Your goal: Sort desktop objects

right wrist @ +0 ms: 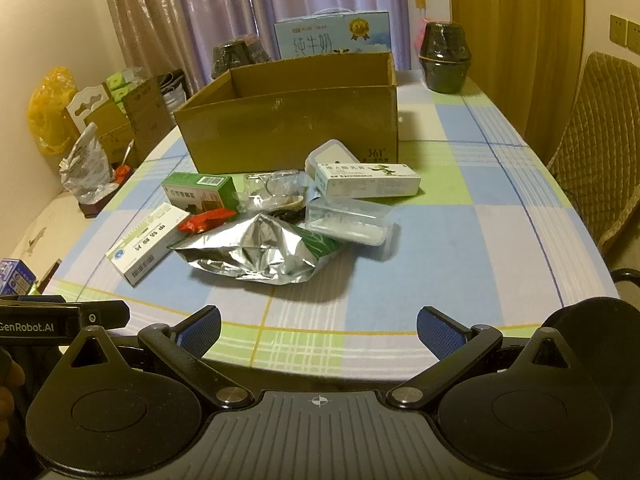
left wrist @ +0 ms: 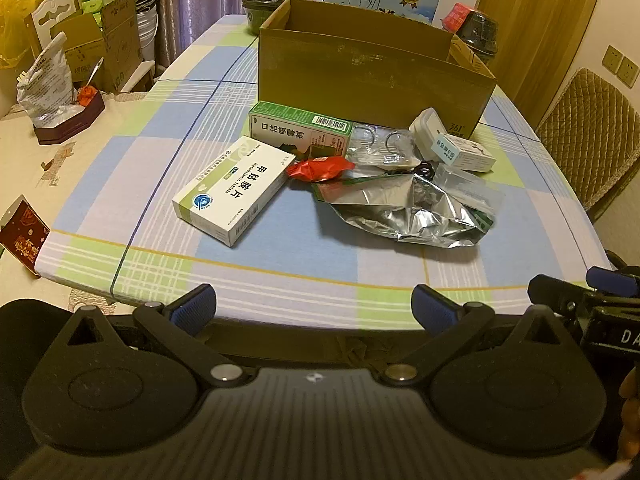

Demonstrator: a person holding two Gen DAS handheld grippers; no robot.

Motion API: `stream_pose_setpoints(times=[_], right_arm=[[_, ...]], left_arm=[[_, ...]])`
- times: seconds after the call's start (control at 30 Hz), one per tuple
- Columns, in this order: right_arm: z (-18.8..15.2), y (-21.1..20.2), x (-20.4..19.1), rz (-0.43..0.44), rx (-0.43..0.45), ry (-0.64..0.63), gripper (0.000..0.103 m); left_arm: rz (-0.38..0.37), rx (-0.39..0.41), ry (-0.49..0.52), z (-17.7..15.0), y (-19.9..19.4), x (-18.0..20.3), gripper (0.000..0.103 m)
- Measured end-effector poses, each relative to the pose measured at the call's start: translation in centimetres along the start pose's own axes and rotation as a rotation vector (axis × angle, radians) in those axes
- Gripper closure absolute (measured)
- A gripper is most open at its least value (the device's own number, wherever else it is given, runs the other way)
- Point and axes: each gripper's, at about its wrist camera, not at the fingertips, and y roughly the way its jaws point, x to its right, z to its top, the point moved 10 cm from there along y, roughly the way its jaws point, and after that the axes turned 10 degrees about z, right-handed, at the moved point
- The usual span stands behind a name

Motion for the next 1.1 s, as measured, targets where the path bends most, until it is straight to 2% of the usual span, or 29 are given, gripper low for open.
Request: stream_pose_setpoints(times=[0.1,0.23,0.47,0.6,0.8,0.93,1.1], right_arm=[[0.1,0.0,-0.1,0.002,-0.001,-0.013,0.002],[0.5,-0.1,-0.7,0.045,0.001,-0.044,0.002],[1.2,-0.4,-1.4,0.047,0.047,-0.120,0.002],[1.2,-0.1,-2.2,0.057,0.040,-0.208,0.002],[1.6,0.4,-2.6,0.085,0.022,-0.236,0.002],[2.3,0.5,-3.1,0.095,0.019,-0.304,0.002],[2.2,1.4,-4.1,0.128,-0.021,-0.453,0.002]], left_arm=[[0.001,-0.002,0.001,0.0,0.0,0.0,0.001],[0.001,0.000,0.004,-0.1,0.0,-0.1,0.001],[0.006,0.001,0.005,0.0,0.0,-0.2,0.001],[0.010,0.002,0.005,0.1,0.0,-0.2,0.001],[-0.007,0.008,0.015,0.4,-0.2,-0.4,0.001],[0.004,0.018,0.029,0.8,-0.1,-0.9,0.001],[0.017,0.033,0.082,1.6,0.7,-1.8,0.001]])
